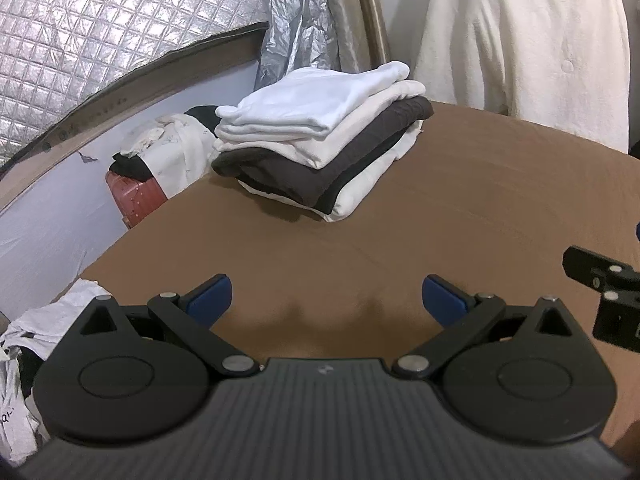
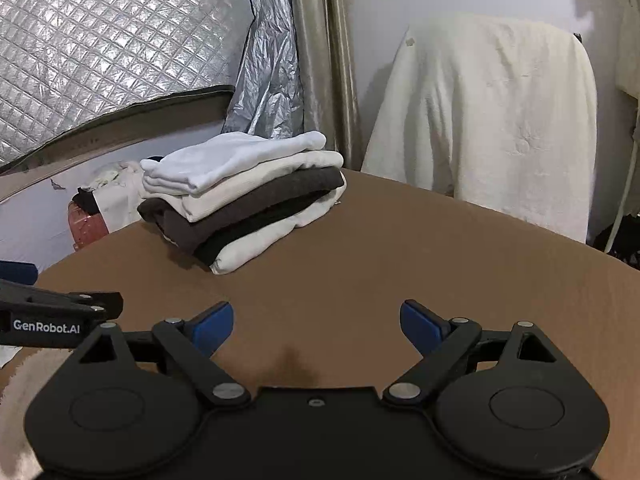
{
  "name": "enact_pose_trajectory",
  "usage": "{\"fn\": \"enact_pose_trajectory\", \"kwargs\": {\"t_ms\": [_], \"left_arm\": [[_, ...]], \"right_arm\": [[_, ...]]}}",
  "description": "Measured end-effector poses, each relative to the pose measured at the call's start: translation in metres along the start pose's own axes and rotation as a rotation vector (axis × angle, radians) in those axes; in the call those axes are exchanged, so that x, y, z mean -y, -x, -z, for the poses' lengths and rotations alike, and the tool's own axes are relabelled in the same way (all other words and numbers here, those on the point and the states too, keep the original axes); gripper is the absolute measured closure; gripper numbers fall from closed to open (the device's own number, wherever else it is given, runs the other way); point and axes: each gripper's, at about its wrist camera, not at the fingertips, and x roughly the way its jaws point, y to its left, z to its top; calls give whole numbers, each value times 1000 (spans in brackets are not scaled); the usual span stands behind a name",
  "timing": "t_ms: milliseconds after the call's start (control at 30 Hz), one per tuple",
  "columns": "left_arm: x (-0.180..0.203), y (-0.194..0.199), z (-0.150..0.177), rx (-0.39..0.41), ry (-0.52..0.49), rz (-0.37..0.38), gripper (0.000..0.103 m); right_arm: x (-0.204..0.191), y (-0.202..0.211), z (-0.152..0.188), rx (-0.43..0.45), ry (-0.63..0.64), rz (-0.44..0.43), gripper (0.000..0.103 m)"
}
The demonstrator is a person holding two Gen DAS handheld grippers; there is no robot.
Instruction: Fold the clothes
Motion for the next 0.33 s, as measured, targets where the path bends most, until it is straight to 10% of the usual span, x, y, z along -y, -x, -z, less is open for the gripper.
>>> {"fn": "enact_pose_trajectory", "kwargs": {"t_ms": [333], "left_arm": [[12, 6, -4, 12, -34, 30, 0]], "right_arm": [[12, -1, 2, -26, -35, 14, 10]]}}
